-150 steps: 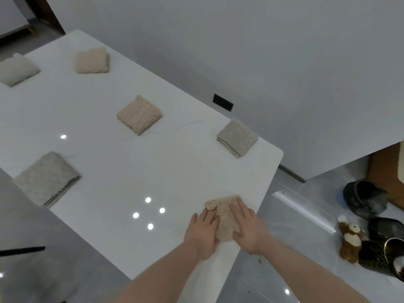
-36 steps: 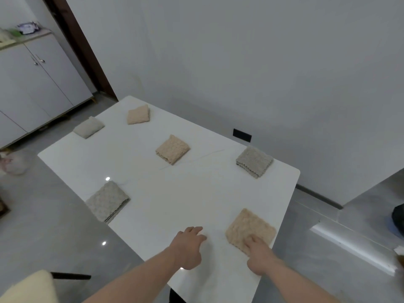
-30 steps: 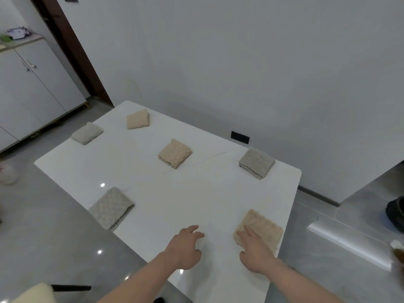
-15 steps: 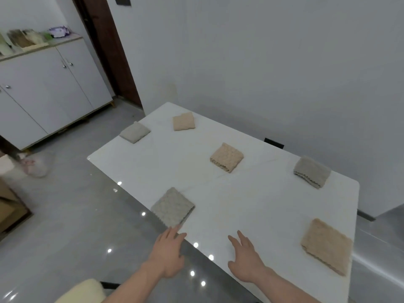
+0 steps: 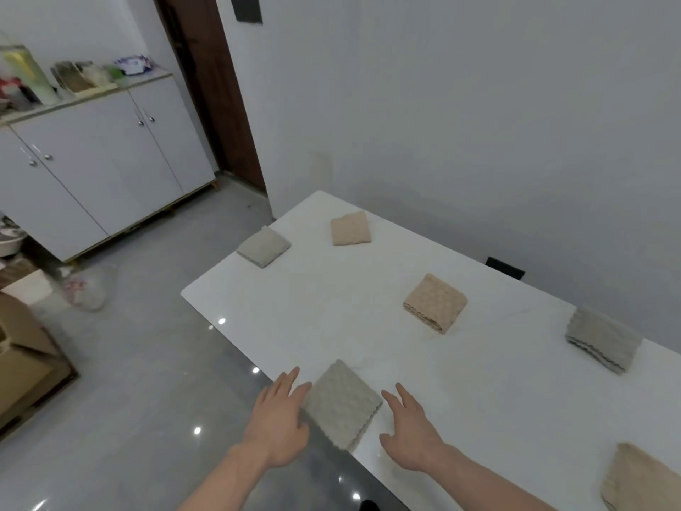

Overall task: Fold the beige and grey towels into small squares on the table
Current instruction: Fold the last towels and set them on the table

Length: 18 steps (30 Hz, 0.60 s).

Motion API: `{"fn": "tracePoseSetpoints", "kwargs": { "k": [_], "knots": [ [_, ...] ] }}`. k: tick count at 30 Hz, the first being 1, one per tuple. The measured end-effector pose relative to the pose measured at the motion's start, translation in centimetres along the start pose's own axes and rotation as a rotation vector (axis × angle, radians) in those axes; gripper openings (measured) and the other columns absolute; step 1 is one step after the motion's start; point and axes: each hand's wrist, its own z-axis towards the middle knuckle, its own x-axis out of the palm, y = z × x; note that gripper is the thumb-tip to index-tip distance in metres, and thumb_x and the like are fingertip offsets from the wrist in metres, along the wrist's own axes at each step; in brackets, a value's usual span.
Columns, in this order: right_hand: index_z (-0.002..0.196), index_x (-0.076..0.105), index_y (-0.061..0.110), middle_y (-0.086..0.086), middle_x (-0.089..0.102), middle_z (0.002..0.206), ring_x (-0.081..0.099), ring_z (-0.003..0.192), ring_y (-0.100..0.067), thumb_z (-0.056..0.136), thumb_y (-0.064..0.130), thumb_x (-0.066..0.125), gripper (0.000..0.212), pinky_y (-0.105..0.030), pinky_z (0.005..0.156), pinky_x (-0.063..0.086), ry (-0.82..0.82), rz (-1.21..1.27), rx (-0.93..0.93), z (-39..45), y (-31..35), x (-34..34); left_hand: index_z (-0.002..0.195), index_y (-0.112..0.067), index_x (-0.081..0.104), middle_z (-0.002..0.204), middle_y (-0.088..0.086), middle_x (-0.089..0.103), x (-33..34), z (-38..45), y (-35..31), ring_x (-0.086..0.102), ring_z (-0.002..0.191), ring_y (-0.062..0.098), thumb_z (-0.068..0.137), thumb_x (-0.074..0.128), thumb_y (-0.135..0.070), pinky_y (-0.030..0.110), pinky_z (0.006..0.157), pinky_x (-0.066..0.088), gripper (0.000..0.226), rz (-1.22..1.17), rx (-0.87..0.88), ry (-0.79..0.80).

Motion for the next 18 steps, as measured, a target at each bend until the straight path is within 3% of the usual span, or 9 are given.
{"fn": "tracePoseSetpoints", "kwargs": {
  "k": [8,18],
  "knots": [
    [0.162,0.011,0.025,-0.001,-0.006,0.169,0.004,0.156,-0.028,0.089,0.03,0.053,0.084,-0.037,0.124,0.021,0.024,-0.016,-0.027,7.8,8.4,-1.3,0.163,-0.031,0.018,0.172,-0.006,-0.01,-3.8,5.9,5.2,-0.008,0.159,0.019,0.094,0.047,-0.027,0.04,0.129,0.003,0.074,-0.017,0.006,0.011],
    [0.161,0.013,0.028,0.002,-0.006,0.169,0.007,0.156,-0.024,0.09,0.032,0.055,0.083,-0.037,0.121,0.028,-0.076,0.09,0.193,15.9,17.8,1.2,0.163,-0.03,0.017,0.171,-0.006,-0.011,-11.0,15.6,17.4,-0.01,0.158,0.02,0.096,0.048,-0.027,0.043,0.129,0.0,0.073,0.099,0.171,0.146]
  ]
}}
